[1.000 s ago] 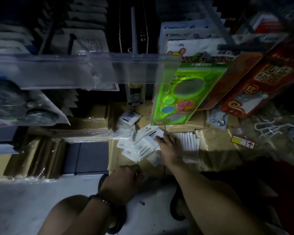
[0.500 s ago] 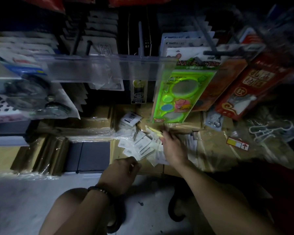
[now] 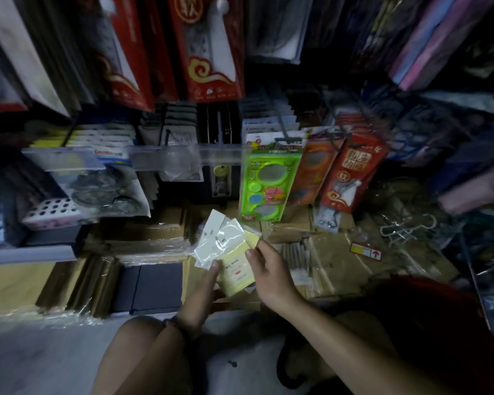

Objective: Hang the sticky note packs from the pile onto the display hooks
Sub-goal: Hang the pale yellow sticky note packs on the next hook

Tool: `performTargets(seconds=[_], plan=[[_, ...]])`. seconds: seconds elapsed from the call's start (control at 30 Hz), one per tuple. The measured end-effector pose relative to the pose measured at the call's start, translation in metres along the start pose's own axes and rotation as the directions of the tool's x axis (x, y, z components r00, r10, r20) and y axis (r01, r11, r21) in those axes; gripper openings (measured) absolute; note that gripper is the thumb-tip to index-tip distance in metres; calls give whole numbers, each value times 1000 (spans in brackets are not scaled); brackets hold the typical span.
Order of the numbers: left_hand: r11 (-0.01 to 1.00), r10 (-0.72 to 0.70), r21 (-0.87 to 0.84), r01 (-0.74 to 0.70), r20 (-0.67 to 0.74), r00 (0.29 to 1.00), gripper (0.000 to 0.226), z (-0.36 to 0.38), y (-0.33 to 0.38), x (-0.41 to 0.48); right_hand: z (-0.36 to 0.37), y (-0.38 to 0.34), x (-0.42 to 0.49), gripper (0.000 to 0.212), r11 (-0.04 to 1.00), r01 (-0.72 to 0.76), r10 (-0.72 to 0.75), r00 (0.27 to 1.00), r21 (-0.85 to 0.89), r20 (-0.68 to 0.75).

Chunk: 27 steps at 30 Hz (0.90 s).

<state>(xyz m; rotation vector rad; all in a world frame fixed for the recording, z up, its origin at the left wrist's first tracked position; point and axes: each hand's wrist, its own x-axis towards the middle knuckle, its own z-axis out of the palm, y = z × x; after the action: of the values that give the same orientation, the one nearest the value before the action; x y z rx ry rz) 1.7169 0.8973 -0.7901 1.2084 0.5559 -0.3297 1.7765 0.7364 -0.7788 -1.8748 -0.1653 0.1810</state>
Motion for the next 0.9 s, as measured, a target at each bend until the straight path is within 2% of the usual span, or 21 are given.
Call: performTargets(seconds=[0.07,0.13,0.17,0.23,0.3,0.4,0.47,0.57,0.77,0.9], plan=[[961,13,-277,3,58,998,61,9,4,-22,-2,-17,-14,30,999,25,-24,999,42,-22],[919,57,-395,-8,112,992,56,13,11,-43,-4,-32,-25,29,999,36,-35,998,40,-44],[916,98,-397,-55,88,991,52,14,15,-52,-5,-39,-30,29,999,35,-33,998,41,-53],[910,194,-377,-171,24,981,48,14,24,-68,-8,-55,-40,32,997,43,-39,997,59,-67],[904,297,-331,-271,30,954,46,16,37,-85,-12,-72,-49,39,995,61,-54,995,79,-84],[889,394,-267,-372,28,919,38,23,70,-112,-21,-99,-58,25,987,105,-87,986,120,-145],[869,441,-261,-421,20,897,36,29,93,-129,-32,-122,-60,47,981,137,-109,975,139,-195],[832,513,-233,-504,-22,858,34,36,117,-149,-51,-159,-60,67,967,224,-210,970,122,-118],[781,604,-106,-615,-119,788,26,46,146,-172,-82,-214,-63,61,960,274,-273,962,64,-24],[715,691,6,-699,-161,705,25,59,181,-187,-95,-255,-67,57,926,378,-375,918,2,-131]])
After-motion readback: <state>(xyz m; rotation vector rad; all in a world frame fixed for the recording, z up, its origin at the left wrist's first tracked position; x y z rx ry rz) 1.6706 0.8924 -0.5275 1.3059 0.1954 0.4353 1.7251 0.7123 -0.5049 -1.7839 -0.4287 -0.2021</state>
